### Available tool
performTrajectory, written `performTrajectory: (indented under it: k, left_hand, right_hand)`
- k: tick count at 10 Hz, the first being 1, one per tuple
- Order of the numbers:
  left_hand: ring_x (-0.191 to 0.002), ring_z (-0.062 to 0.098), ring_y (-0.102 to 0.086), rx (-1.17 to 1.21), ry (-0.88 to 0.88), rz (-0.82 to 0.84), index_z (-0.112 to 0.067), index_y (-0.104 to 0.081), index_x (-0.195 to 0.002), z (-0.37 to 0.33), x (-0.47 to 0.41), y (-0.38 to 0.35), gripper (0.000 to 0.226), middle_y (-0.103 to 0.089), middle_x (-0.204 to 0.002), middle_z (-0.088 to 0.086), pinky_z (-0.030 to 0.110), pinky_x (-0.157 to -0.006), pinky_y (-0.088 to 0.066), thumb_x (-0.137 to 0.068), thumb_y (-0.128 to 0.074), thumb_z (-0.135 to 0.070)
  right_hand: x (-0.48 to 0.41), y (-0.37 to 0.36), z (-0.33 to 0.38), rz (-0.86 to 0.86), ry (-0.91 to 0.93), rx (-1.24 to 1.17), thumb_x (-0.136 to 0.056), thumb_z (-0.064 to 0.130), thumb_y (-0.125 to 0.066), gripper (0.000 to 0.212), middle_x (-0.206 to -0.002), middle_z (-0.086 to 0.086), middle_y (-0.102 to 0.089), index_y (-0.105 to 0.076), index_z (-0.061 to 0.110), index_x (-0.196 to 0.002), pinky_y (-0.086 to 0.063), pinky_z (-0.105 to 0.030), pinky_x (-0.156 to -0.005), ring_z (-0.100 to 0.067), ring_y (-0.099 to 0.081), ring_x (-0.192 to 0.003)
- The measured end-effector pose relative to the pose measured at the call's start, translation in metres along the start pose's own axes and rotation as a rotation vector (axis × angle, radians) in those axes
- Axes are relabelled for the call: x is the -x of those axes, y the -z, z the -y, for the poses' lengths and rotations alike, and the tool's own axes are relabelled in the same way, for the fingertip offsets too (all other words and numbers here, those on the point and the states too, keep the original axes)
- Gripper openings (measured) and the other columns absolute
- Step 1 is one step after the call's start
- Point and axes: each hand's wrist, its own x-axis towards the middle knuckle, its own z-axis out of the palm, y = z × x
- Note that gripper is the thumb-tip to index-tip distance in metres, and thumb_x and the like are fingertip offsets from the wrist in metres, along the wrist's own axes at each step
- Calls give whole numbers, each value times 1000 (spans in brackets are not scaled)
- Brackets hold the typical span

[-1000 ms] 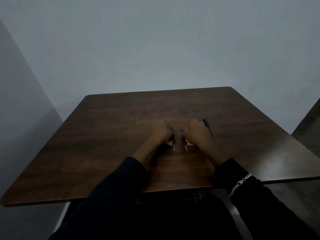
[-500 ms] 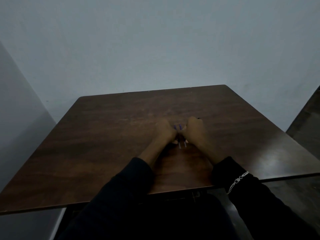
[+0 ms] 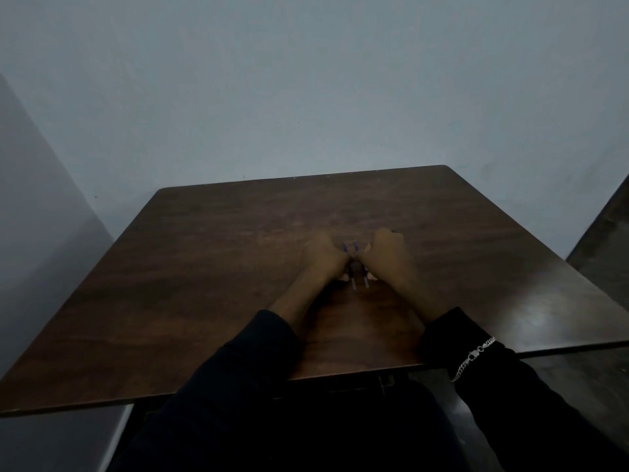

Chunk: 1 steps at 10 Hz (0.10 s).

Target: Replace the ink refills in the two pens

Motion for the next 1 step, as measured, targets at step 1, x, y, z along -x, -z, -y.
performTrajectory:
  k: [1]
  left_hand:
    - [-37,9,-63,12,-44,-25,-9,-66,-64,4,3,5,36,-65,-48,2,20,-37,-46,-99,-69,-17]
  right_hand:
    - [-3,3,-1,58,-20,-128,-92,26,-69,34,-69,-15,-72,-67,-2,-72,-64,-39,-66,-29,-74,-67]
